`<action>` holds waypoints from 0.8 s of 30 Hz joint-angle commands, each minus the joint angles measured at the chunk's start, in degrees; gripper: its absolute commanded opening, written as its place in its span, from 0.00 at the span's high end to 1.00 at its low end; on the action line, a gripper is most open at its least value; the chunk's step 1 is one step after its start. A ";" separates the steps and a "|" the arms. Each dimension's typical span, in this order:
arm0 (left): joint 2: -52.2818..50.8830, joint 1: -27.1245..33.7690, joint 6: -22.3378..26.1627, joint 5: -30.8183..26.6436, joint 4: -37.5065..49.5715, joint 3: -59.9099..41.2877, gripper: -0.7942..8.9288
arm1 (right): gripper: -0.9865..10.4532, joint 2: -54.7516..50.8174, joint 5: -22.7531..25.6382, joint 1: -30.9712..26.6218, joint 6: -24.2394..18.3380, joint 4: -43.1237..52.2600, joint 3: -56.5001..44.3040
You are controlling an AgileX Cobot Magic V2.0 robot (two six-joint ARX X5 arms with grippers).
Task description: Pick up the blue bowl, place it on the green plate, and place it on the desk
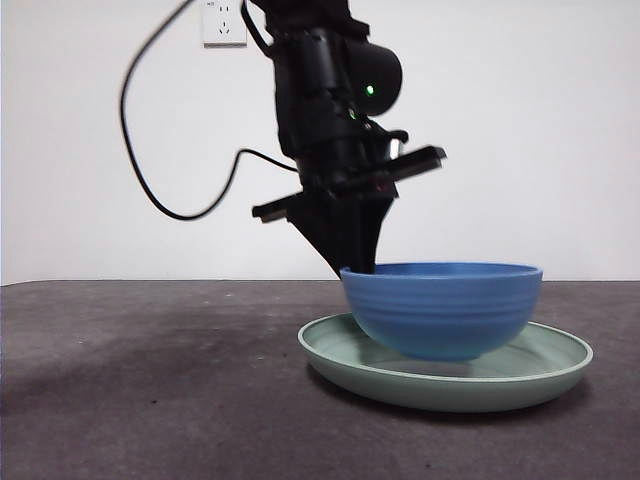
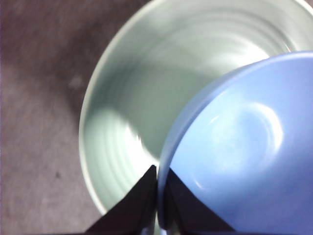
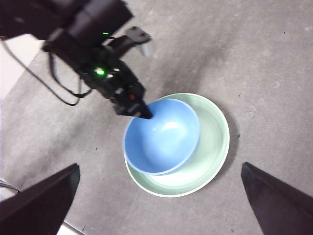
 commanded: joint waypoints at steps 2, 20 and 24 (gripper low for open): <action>1.92 -0.87 1.25 -0.26 -0.02 2.16 0.91 | 0.42 0.20 0.00 0.07 -0.39 0.44 0.79; -2.14 -1.46 4.57 -0.26 -13.55 22.40 0.24 | 0.42 0.17 -0.02 0.07 -0.55 -1.81 0.79; -13.38 -1.29 5.31 -0.28 -15.78 22.08 0.24 | 0.42 0.17 -0.02 0.07 -0.87 -2.51 0.79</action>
